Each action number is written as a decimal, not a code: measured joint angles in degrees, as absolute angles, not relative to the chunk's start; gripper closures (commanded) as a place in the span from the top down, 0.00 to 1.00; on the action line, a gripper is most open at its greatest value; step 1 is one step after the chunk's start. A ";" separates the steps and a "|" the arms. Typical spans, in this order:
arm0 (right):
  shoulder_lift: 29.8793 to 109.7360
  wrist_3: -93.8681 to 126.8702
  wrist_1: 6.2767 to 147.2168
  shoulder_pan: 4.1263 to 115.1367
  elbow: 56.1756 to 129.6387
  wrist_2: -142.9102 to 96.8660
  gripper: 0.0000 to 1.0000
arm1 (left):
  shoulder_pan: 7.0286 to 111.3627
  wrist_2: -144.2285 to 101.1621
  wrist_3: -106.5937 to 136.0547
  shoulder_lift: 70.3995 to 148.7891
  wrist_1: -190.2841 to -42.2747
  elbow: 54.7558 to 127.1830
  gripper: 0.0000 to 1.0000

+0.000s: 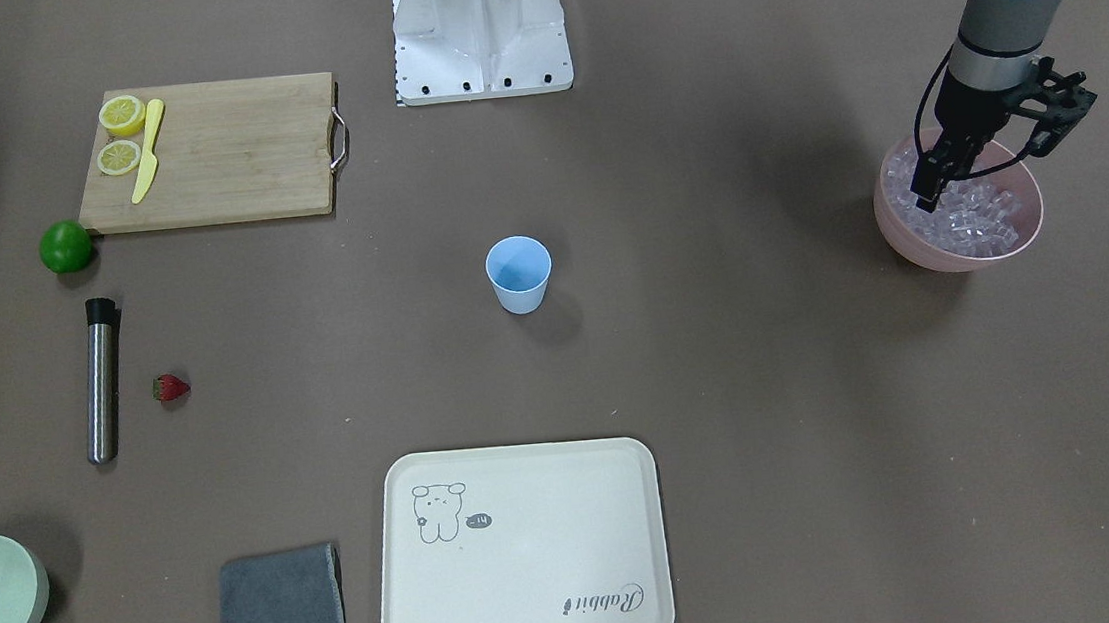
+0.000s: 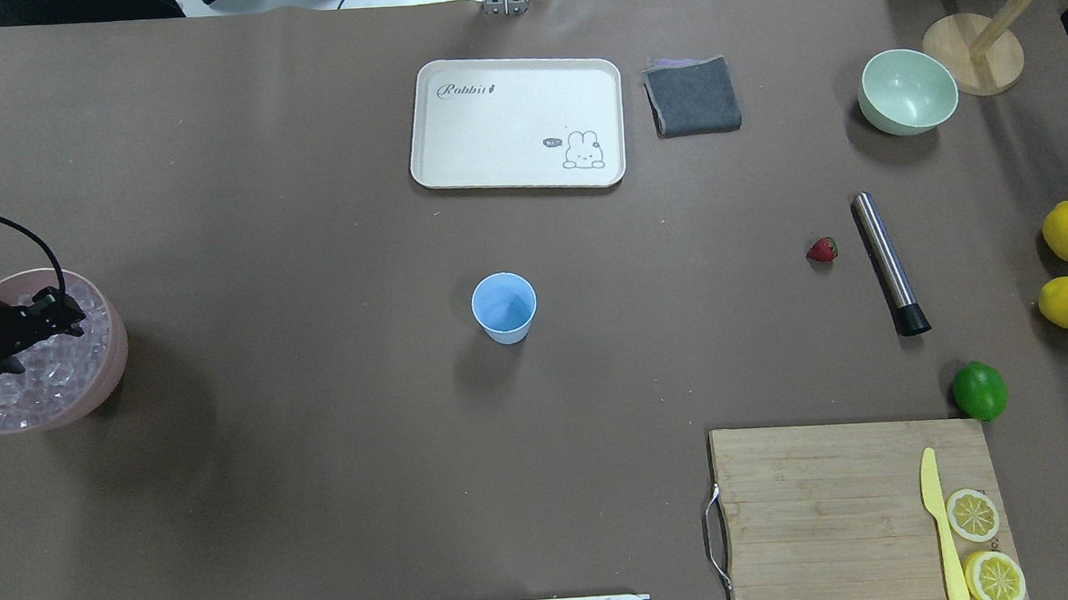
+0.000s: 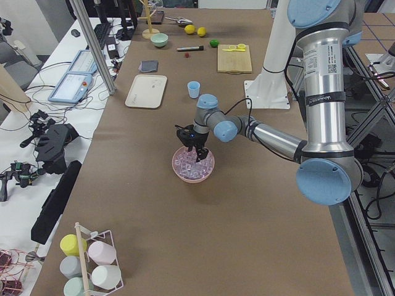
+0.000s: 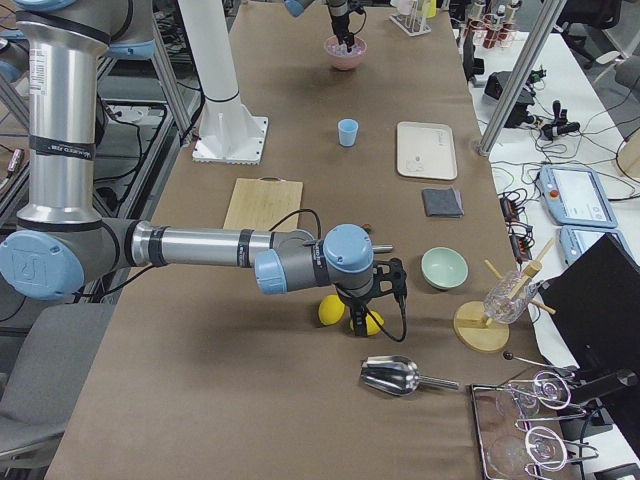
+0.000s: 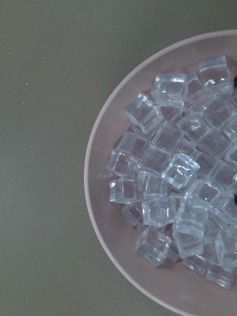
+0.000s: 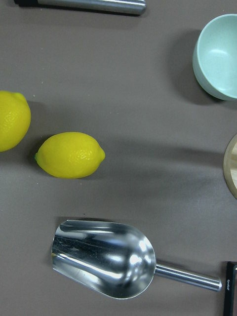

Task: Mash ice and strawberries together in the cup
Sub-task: 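Close the left gripper on an ice cube in the pink bowl, then carry the ice cube with the left gripper over the light-blue cup, then open the left gripper to drop the cube into the cup, then move the left gripper back over the pink bowl of ice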

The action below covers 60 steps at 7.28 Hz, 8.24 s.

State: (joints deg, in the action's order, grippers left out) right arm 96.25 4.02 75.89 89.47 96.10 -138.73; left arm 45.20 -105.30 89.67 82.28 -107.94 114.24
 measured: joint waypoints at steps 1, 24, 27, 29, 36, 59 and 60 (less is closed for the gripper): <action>96.27 4.00 75.86 89.47 96.04 -138.75 1.00 | 44.73 -105.30 89.72 82.20 -107.93 114.17 0.76; 96.79 4.19 74.97 89.47 95.94 -139.19 1.00 | 49.30 -108.81 79.98 82.56 -101.10 119.02 0.00; 96.90 4.08 74.97 89.47 95.92 -139.24 1.00 | 51.11 -108.49 77.71 94.88 -98.57 119.65 0.00; 97.55 3.97 74.77 89.47 95.88 -139.70 1.00 | 47.38 -108.33 80.30 108.30 -98.32 115.72 0.00; 99.75 4.83 72.87 89.48 95.96 -142.10 1.00 | 27.60 -92.40 82.62 129.34 -98.44 102.12 0.00; 95.67 7.37 72.95 89.47 94.08 -141.84 1.00 | 49.81 -106.85 43.63 94.23 -88.45 121.70 0.97; 95.64 7.38 72.95 89.47 94.05 -141.85 1.00 | 51.10 -107.09 41.57 91.33 -94.31 118.88 0.97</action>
State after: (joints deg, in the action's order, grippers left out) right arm 95.64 7.38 72.95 89.47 94.05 -141.85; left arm 51.10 -107.09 41.57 91.33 -94.31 118.88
